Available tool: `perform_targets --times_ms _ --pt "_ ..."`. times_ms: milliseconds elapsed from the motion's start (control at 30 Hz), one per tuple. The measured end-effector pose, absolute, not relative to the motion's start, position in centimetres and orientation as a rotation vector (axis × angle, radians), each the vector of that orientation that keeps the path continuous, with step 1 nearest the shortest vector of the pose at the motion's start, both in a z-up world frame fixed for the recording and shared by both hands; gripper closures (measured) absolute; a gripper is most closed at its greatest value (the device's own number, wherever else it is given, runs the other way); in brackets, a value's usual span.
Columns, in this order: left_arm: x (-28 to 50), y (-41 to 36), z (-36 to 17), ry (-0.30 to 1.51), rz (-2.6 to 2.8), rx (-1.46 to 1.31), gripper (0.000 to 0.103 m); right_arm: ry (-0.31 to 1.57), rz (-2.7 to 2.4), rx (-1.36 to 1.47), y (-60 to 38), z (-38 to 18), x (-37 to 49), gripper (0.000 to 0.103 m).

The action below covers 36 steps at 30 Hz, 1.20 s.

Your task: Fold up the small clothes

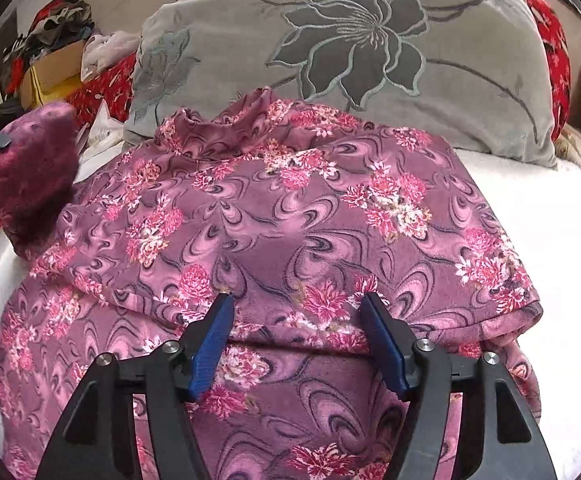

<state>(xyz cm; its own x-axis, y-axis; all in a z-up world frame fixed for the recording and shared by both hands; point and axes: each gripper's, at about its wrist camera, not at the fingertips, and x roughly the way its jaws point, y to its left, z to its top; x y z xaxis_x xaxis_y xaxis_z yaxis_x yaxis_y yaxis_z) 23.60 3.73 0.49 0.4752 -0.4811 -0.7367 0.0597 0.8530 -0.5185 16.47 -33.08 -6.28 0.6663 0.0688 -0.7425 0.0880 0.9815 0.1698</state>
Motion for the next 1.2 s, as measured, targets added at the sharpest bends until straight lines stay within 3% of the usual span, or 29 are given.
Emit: perform_targets --times_ms 267,467,600,700,933,1200 --pt "23.3 -4.8 -6.3 1.190 -0.313 -0.309 0.086 0.819 0.022 0.256 -33.9 -6.3 16.0 0.033" --pt "22.1 -6.9 -7.8 1.194 -0.329 -0.165 0.057 0.813 0.031 0.268 -34.0 -6.4 16.0 0.032" --pt "20.5 -5.1 -6.0 1.183 -0.363 -0.146 0.055 0.823 0.028 0.263 -33.9 -6.3 16.0 0.032" --pt "19.1 -0.3 -4.8 1.144 -0.341 -0.242 0.042 0.866 0.012 0.241 -33.5 -5.7 16.7 0.032" --pt "20.0 9.8 -8.5 1.202 -0.245 -0.579 0.041 0.784 0.158 0.145 -27.5 -0.2 17.6 0.032" --pt "20.3 10.5 -9.8 1.214 -0.290 -0.742 0.041 0.836 0.220 -0.168 -17.3 -0.9 21.3 0.032"
